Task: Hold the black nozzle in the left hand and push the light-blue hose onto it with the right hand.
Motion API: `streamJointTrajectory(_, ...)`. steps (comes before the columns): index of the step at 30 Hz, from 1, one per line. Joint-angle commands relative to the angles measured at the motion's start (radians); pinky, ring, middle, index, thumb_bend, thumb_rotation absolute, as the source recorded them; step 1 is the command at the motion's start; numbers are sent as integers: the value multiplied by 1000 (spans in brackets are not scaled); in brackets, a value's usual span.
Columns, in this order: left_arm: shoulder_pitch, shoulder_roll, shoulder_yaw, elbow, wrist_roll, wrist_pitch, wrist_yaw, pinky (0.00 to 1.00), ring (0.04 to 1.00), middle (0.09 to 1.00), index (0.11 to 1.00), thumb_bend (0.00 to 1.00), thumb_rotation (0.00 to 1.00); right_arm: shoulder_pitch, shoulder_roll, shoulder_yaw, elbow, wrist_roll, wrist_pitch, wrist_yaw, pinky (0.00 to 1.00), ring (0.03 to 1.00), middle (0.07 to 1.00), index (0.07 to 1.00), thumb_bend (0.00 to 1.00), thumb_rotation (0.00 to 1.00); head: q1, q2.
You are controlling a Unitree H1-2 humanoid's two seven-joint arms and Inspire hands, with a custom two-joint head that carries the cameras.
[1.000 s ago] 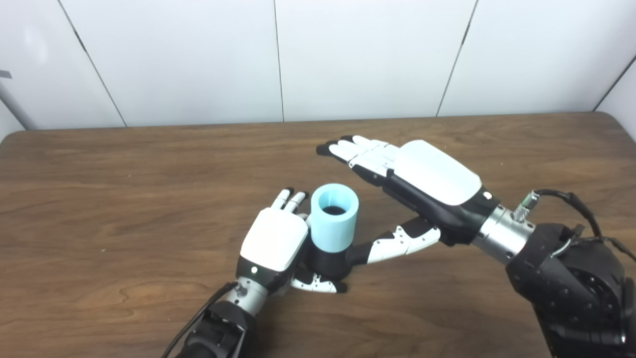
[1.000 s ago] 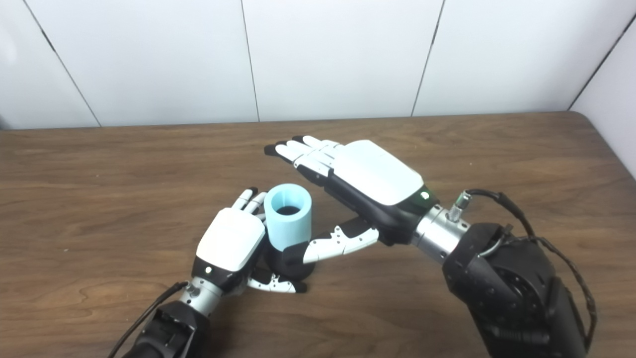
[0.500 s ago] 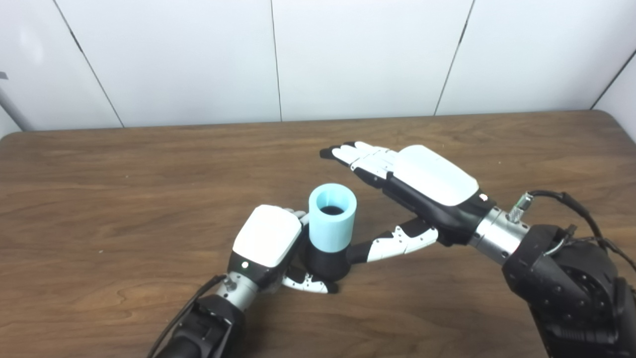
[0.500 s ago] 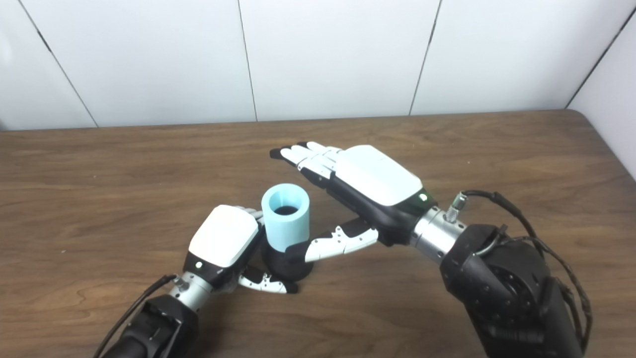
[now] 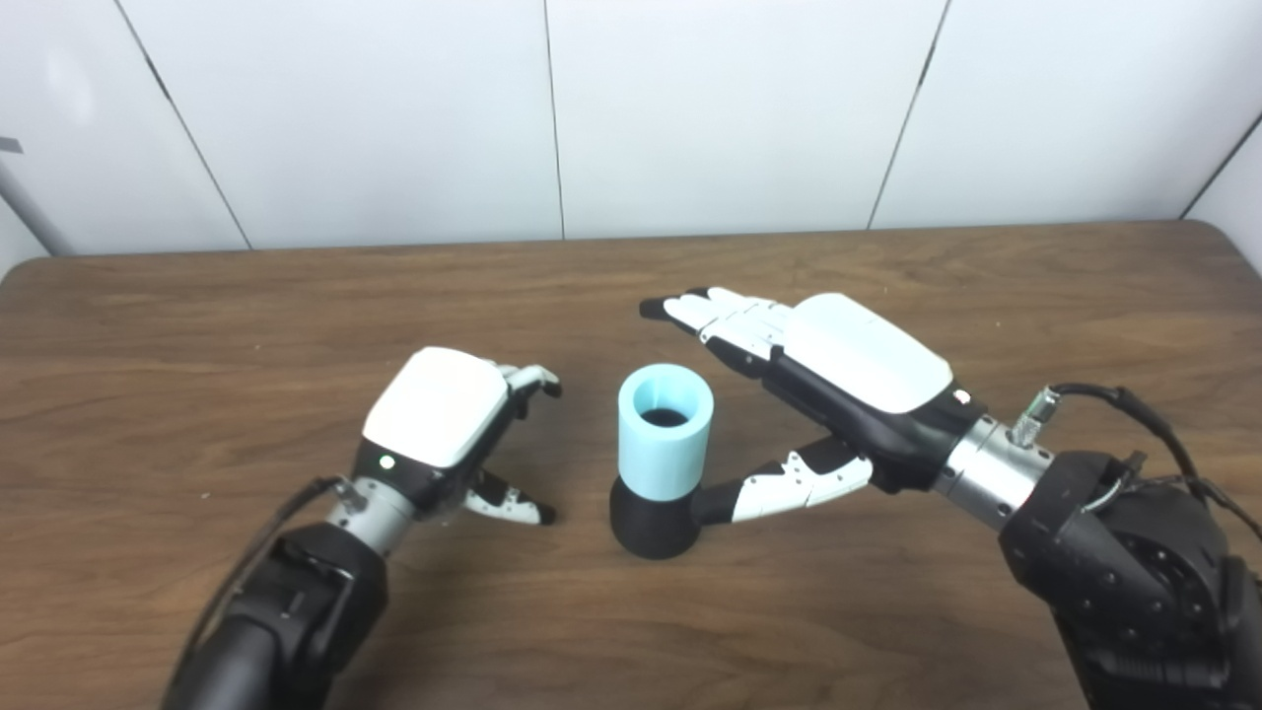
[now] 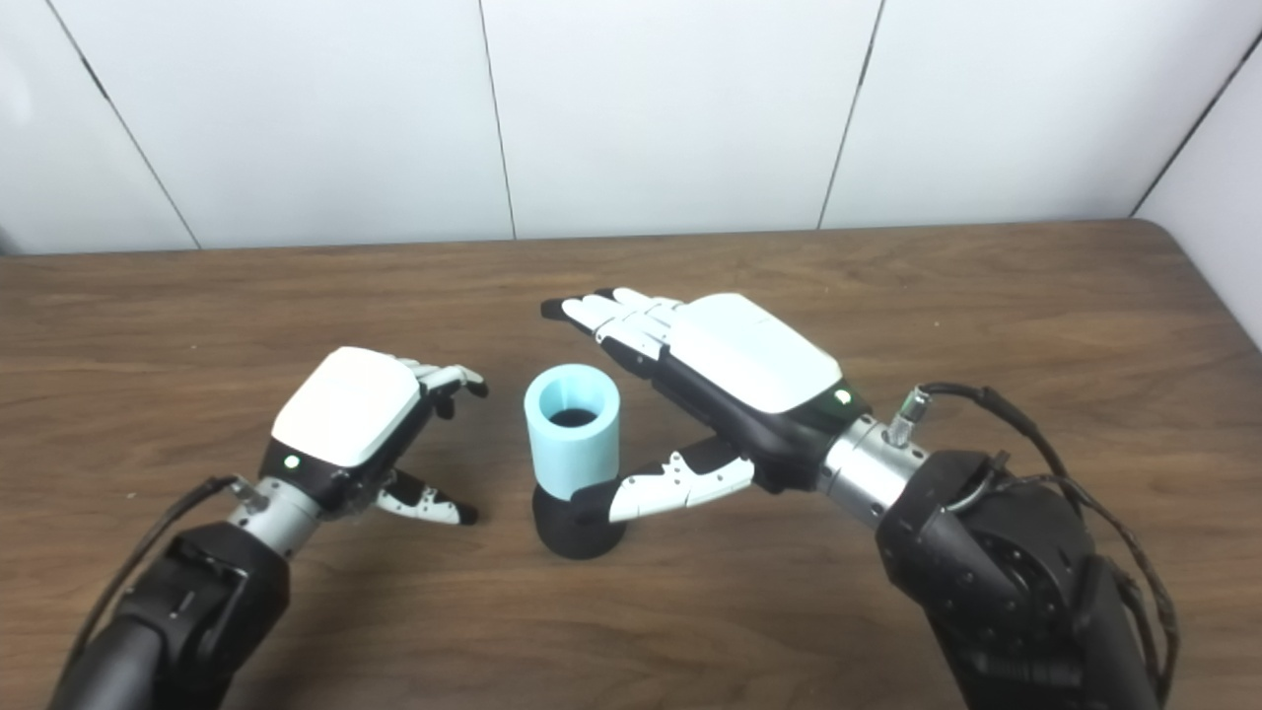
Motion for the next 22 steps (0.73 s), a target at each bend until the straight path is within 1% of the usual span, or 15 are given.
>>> streamJointTrajectory(1, -29, 18, 21, -43, -21, -5, -6, 643, 623, 621, 729, 990, 367, -18, -6, -15, -14, -4, -18, -32, 909, 960, 950, 969, 634, 1000, 0, 1)
streamJointTrajectory(2, -28, 21, 27, -46, -27, -12, -9, 661, 643, 645, 736, 997, 391, -17, -6, -15, -13, -4, -18, -32, 912, 961, 951, 970, 634, 1000, 0, 1)
streamJointTrajectory(6, -22, 41, 56, -68, -54, -22, -28, 714, 699, 704, 762, 1000, 435, -9, -14, -29, -16, 7, -17, -39, 917, 959, 952, 971, 630, 995, -1, 2)
streamJointTrajectory(7, -19, 46, 66, -74, -65, -25, -29, 767, 738, 741, 792, 1000, 446, -4, -16, -34, -15, 13, -17, -45, 909, 957, 954, 969, 618, 988, -1, 1)
streamJointTrajectory(10, -2, 59, 106, -86, -73, -35, 8, 804, 766, 765, 812, 1000, 437, 23, -20, -60, -5, 57, -16, -70, 885, 954, 953, 963, 592, 957, -4, 2)
streamJointTrajectory(12, 17, 62, 145, -76, -79, -43, 60, 819, 778, 778, 821, 996, 429, 53, -21, -86, 13, 100, -8, -89, 877, 968, 976, 972, 562, 937, -5, 2)
streamJointTrajectory(14, 31, 62, 173, -60, -82, -54, 99, 832, 802, 805, 832, 963, 425, 75, -21, -105, 27, 128, -1, -105, 872, 982, 995, 980, 564, 928, -7, 3)
streamJointTrajectory(15, 47, 57, 198, -51, -101, -46, 112, 836, 809, 812, 835, 954, 425, 94, -15, -118, 43, 146, 1, -122, 872, 985, 998, 981, 564, 926, -11, 2)
streamJointTrajectory(17, 72, 49, 231, -42, -126, -30, 120, 816, 825, 839, 847, 911, 340, 123, -5, -135, 69, 174, -1, -152, 875, 987, 1000, 995, 537, 941, -13, 1)
streamJointTrajectory(18, 94, 36, 252, -37, -161, -19, 129, 811, 829, 845, 850, 899, 320, 147, 15, -147, 95, 197, -15, -188, 876, 987, 1000, 998, 529, 945, -13, 2)
streamJointTrajectory(19, 116, 14, 275, -36, -214, 4, 123, 782, 822, 841, 841, 871, 269, 170, 43, -161, 125, 228, -26, -229, 873, 976, 997, 996, 496, 925, -14, 4)
streamJointTrajectory(20, 131, -2, 291, -37, -252, 21, 119, 758, 829, 850, 847, 837, 245, 186, 61, -169, 145, 252, -35, -260, 872, 967, 993, 991, 474, 894, -15, 4)
streamJointTrajectory(21, 150, -31, 314, -36, -324, 54, 106, 745, 832, 855, 850, 819, 232, 208, 90, -177, 170, 266, -44, -302, 871, 962, 992, 988, 463, 878, -19, 5)
streamJointTrajectory(22, 166, -61, 344, -24, -431, 74, 96, 755, 859, 882, 879, 785, 287, 228, 117, -181, 190, 264, -49, -343, 842, 933, 982, 978, 444, 870, -23, 5)
